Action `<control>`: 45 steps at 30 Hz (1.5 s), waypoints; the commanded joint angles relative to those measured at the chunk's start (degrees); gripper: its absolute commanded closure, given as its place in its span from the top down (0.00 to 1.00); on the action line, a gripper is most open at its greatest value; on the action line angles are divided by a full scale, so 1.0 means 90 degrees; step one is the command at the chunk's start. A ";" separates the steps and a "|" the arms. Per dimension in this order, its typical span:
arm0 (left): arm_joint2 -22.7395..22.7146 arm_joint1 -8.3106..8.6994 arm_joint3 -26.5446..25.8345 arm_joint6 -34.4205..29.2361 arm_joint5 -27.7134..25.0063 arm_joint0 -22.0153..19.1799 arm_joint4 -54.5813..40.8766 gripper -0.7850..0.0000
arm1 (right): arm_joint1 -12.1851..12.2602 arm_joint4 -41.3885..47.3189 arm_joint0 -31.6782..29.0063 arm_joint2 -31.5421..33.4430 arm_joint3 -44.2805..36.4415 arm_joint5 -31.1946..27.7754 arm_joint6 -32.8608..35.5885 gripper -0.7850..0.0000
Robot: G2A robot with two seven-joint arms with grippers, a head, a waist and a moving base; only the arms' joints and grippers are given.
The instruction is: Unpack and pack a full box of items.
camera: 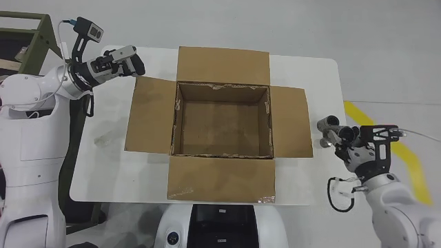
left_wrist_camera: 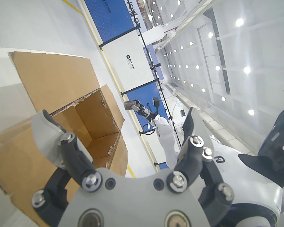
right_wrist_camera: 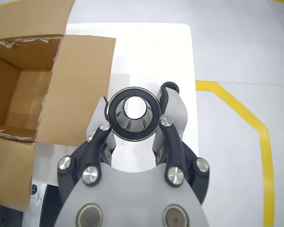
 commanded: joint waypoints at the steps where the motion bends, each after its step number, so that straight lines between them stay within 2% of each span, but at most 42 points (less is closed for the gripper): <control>1: 0.0000 0.0000 0.0000 0.0000 0.0000 0.0000 0.0000 1.00 | 0.0005 -0.0106 0.0142 -0.0183 0.0003 -0.0046 0.0015 0.00; 16: 0.0000 0.0000 0.0000 0.0000 0.0000 0.0000 0.0000 1.00 | 0.0019 -0.0265 0.1098 -0.1704 0.0003 -0.0620 0.0322 0.00; 24: 0.0000 0.0000 0.0000 0.0000 0.0000 0.0000 0.0000 1.00 | 0.0023 -0.0352 0.1462 -0.2276 0.0003 -0.0638 0.0653 0.00; 45: 0.0000 0.0000 0.0000 0.0000 0.0000 0.0000 0.0000 1.00 | 0.0026 -0.0315 0.1490 -0.2334 0.0003 -0.0670 0.0722 0.00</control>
